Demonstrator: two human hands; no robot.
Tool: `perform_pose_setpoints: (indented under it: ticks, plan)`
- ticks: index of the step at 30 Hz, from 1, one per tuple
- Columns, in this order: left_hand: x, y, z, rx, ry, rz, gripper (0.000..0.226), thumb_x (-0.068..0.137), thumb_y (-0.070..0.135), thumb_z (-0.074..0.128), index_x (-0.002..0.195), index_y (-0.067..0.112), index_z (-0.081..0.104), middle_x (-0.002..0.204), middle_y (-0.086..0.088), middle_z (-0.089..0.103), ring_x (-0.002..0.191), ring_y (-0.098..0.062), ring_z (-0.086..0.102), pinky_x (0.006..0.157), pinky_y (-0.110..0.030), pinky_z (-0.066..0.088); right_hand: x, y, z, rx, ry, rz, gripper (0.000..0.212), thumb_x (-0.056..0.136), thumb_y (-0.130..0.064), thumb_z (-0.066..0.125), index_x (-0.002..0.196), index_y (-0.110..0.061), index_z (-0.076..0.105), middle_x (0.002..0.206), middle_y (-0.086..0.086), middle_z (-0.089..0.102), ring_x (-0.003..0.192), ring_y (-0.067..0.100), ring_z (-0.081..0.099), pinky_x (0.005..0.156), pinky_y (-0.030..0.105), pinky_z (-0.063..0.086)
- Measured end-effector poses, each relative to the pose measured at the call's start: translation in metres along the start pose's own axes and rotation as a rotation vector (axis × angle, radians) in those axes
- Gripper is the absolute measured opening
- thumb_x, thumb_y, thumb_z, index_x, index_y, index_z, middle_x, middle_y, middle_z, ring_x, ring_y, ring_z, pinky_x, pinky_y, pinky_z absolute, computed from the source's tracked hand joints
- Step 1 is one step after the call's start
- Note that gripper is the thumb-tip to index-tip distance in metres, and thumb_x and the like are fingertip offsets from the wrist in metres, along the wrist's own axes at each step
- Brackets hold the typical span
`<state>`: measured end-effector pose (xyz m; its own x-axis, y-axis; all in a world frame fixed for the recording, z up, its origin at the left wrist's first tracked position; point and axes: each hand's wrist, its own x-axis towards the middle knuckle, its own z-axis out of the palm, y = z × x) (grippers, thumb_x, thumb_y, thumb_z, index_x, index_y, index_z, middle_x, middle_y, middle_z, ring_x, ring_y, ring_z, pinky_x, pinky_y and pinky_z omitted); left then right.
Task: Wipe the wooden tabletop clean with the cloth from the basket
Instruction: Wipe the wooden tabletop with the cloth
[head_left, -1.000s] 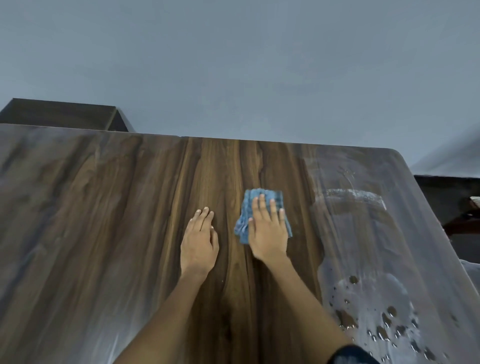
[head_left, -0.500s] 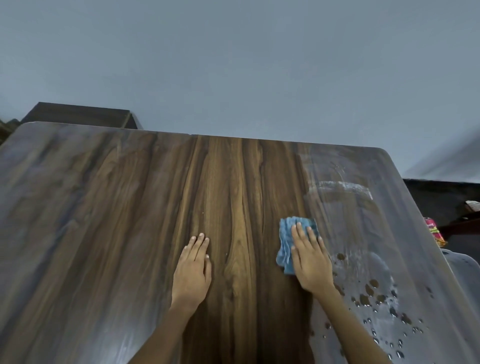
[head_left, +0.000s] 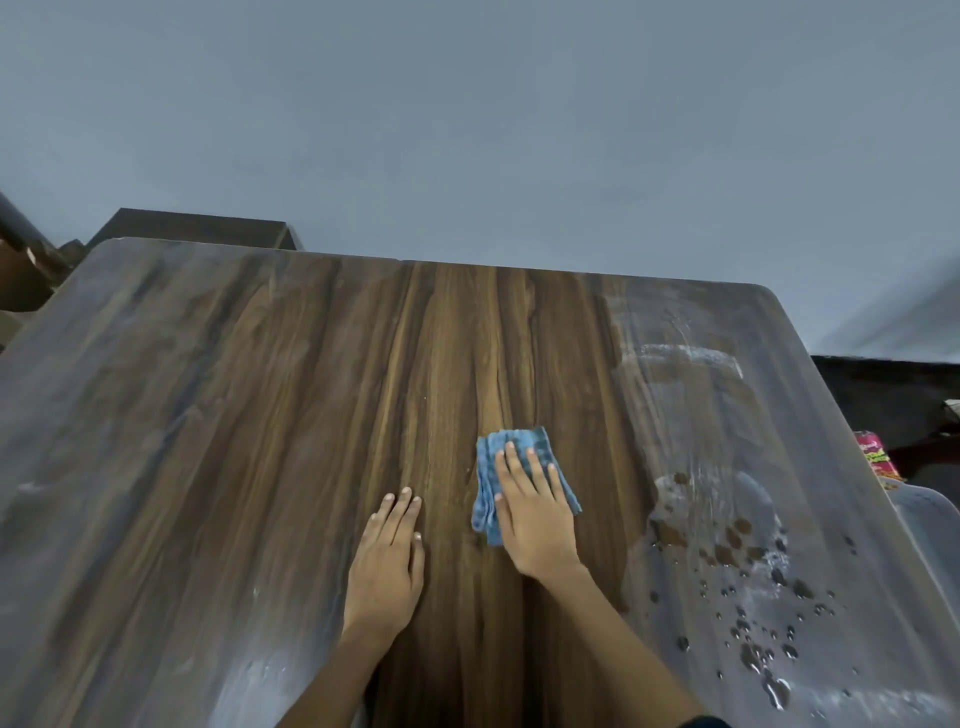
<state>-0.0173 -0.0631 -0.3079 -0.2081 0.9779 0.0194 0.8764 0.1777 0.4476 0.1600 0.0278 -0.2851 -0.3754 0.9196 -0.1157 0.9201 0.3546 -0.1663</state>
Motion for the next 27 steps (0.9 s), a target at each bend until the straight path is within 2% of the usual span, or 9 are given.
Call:
perform_pose_setpoints:
  ticks: [7,9,13,15,17,19,22,25,27]
  plan:
    - [-0.014,-0.004,-0.001,-0.001,-0.006,0.002,0.061,0.090,0.040,0.010,0.139,0.016,0.036,0.147,0.004,0.034,0.137,-0.006,0.013,0.112,-0.026,0.012,-0.068,0.048,0.003,-0.073,0.024,-0.231,0.049,0.097,-0.031,0.029,0.143,-0.018,0.034,0.149,-0.006,0.032,0.140,0.012,0.022,0.110,0.035,0.018]
    - [-0.018,-0.006,0.000,0.006,-0.010,0.005,0.061,0.090,0.040,0.009,0.140,0.015,0.035,0.147,0.004,0.033,0.137,-0.007,0.013,0.112,-0.026,0.012,-0.065,0.066,-0.002,-0.059,0.012,-0.155,0.050,0.097,-0.033,0.023,0.146,-0.019,0.028,0.151,-0.006,0.028,0.142,0.013,0.020,0.112,0.036,0.018]
    - [-0.024,-0.007,-0.001,-0.003,-0.006,0.007,0.060,0.091,0.039,0.011,0.139,0.014,0.037,0.146,0.002,0.035,0.137,-0.009,0.016,0.111,-0.028,0.014,-0.024,0.064,-0.008,0.022,-0.009,0.105,0.062,0.090,-0.044,-0.002,0.148,-0.023,0.001,0.157,-0.007,0.006,0.144,0.013,-0.001,0.116,0.034,-0.001]
    - [-0.027,-0.005,-0.003,-0.010,0.007,0.005,0.059,0.091,0.038,0.013,0.138,0.013,0.039,0.145,0.000,0.037,0.137,-0.010,0.017,0.111,-0.029,0.017,-0.004,0.043,-0.007,0.017,-0.043,0.238,0.056,0.098,-0.038,0.006,0.150,-0.021,-0.002,0.158,-0.004,-0.002,0.145,0.019,-0.005,0.116,0.040,-0.003]
    - [-0.029,-0.004,-0.004,-0.009,0.010,0.008,0.060,0.090,0.039,0.013,0.138,0.013,0.039,0.146,0.000,0.037,0.136,-0.009,0.017,0.110,-0.028,0.017,0.002,0.017,-0.008,0.011,-0.095,0.245,0.053,0.102,-0.031,0.016,0.150,-0.020,-0.003,0.158,-0.003,-0.007,0.145,0.022,-0.008,0.115,0.042,-0.006]
    - [-0.031,-0.004,-0.004,-0.006,0.007,0.013,0.061,0.090,0.039,0.012,0.138,0.012,0.039,0.146,0.000,0.036,0.136,-0.009,0.016,0.110,-0.028,0.017,-0.009,-0.005,-0.006,-0.003,-0.121,0.113,0.053,0.101,-0.032,0.014,0.150,-0.019,-0.003,0.158,-0.002,-0.010,0.145,0.024,-0.008,0.115,0.042,-0.008]
    - [-0.033,-0.005,-0.004,0.002,0.000,0.012,0.060,0.090,0.038,0.014,0.138,0.011,0.038,0.146,-0.001,0.036,0.137,-0.010,0.019,0.111,-0.030,0.019,-0.052,-0.020,0.003,-0.031,-0.129,-0.104,0.063,0.090,-0.039,0.007,0.150,-0.019,0.007,0.155,-0.003,-0.001,0.145,0.023,0.001,0.117,0.043,-0.003]
    - [-0.037,-0.007,-0.003,0.017,-0.007,0.013,0.059,0.091,0.037,0.014,0.138,0.011,0.038,0.146,-0.002,0.037,0.138,-0.014,0.023,0.112,-0.031,0.020,-0.108,-0.012,0.014,-0.093,-0.116,-0.255,0.064,0.086,-0.038,0.030,0.147,-0.019,0.025,0.151,-0.002,0.032,0.141,0.020,0.024,0.113,0.041,0.013]
    - [-0.039,-0.008,-0.004,0.020,-0.011,0.014,0.059,0.091,0.038,0.013,0.139,0.012,0.038,0.146,-0.001,0.036,0.138,-0.014,0.022,0.112,-0.031,0.019,-0.140,0.003,0.016,-0.121,-0.133,-0.311,0.071,0.083,-0.037,0.037,0.149,-0.020,0.018,0.149,-0.004,0.034,0.139,0.017,0.025,0.111,0.038,0.011]
